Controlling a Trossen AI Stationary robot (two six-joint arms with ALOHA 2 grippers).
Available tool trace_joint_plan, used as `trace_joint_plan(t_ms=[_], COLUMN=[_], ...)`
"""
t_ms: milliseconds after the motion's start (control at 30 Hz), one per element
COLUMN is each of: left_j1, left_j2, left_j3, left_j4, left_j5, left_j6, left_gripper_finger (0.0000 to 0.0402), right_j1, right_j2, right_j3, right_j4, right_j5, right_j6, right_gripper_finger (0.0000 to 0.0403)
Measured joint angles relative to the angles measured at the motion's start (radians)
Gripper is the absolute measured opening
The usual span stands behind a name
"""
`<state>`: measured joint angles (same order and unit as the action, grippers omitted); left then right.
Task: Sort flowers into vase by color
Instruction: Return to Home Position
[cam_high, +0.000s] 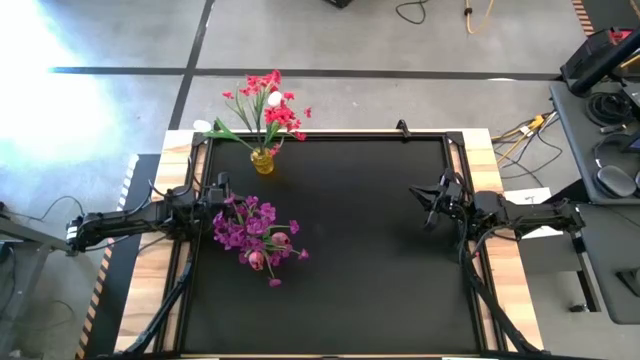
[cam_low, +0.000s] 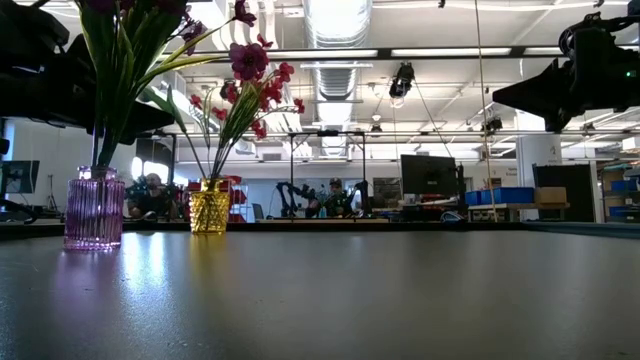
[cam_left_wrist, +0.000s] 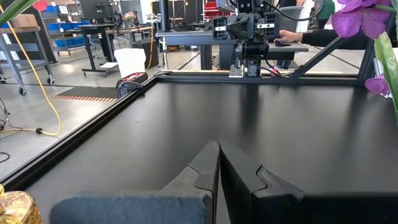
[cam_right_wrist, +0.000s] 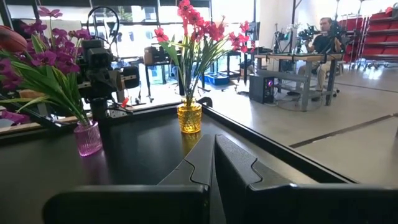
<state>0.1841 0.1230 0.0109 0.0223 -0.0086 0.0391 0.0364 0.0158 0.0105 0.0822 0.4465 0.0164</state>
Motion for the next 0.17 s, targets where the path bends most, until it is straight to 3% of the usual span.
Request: trace_joint_plan(t_ms=[167], left_j1=[0.0], left_j2=[0.0], left_j3=[0.0], left_j4=[0.0], left_j5=[0.0], left_j6=[0.0], left_gripper_finger=[0.0], right_j1=[0.0], right_j2=[0.0], right_j3=[0.0], right_j4=[0.0], right_j5=[0.0], right_j6=[0.0], right_gripper_finger=[0.0009])
